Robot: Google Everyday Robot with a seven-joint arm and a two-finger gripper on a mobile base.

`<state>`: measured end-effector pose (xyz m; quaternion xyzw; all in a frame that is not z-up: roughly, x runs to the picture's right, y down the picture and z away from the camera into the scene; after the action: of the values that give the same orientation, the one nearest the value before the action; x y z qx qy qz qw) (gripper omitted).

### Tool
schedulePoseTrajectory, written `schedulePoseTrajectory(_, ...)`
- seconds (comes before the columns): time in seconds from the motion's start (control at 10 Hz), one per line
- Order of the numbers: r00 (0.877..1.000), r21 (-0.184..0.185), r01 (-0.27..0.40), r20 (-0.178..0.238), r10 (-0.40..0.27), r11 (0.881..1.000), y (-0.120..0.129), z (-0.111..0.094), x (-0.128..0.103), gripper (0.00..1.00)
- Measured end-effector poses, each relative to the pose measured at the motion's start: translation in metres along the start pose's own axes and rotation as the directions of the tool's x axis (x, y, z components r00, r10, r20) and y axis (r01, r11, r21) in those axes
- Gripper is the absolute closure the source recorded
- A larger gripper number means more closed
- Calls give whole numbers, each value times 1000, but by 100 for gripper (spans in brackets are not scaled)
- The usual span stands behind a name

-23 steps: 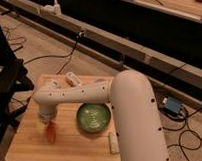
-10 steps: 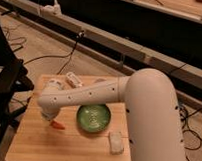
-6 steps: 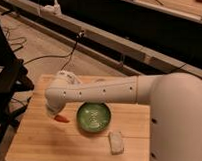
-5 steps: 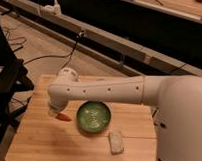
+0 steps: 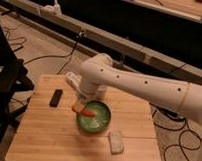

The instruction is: Place the pepper on the white sponge

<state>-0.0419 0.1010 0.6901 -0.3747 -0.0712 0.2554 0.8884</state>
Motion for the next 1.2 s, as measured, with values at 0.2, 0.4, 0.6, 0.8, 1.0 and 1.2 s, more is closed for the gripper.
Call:
schedulePoseTrajectory(0.2, 996, 3, -82, -19, 82, 997, -22, -7, 35, 100)
schedulePoseTrajectory(0.4, 997, 0, -79, -18, 79, 997, -21, -6, 33, 100)
schedulePoseTrajectory(0.6, 996, 1, -82, -18, 82, 997, -22, -7, 34, 100)
schedulePoseTrajectory(0.8, 993, -10, -114, -34, 113, 993, -27, -2, 47, 100)
schedulePoseTrajectory(1.0, 977, -28, -209, -48, 207, 978, -35, 7, 79, 100)
schedulePoseTrajectory(1.2, 955, -60, -296, -48, 294, 953, -36, 18, 108, 100)
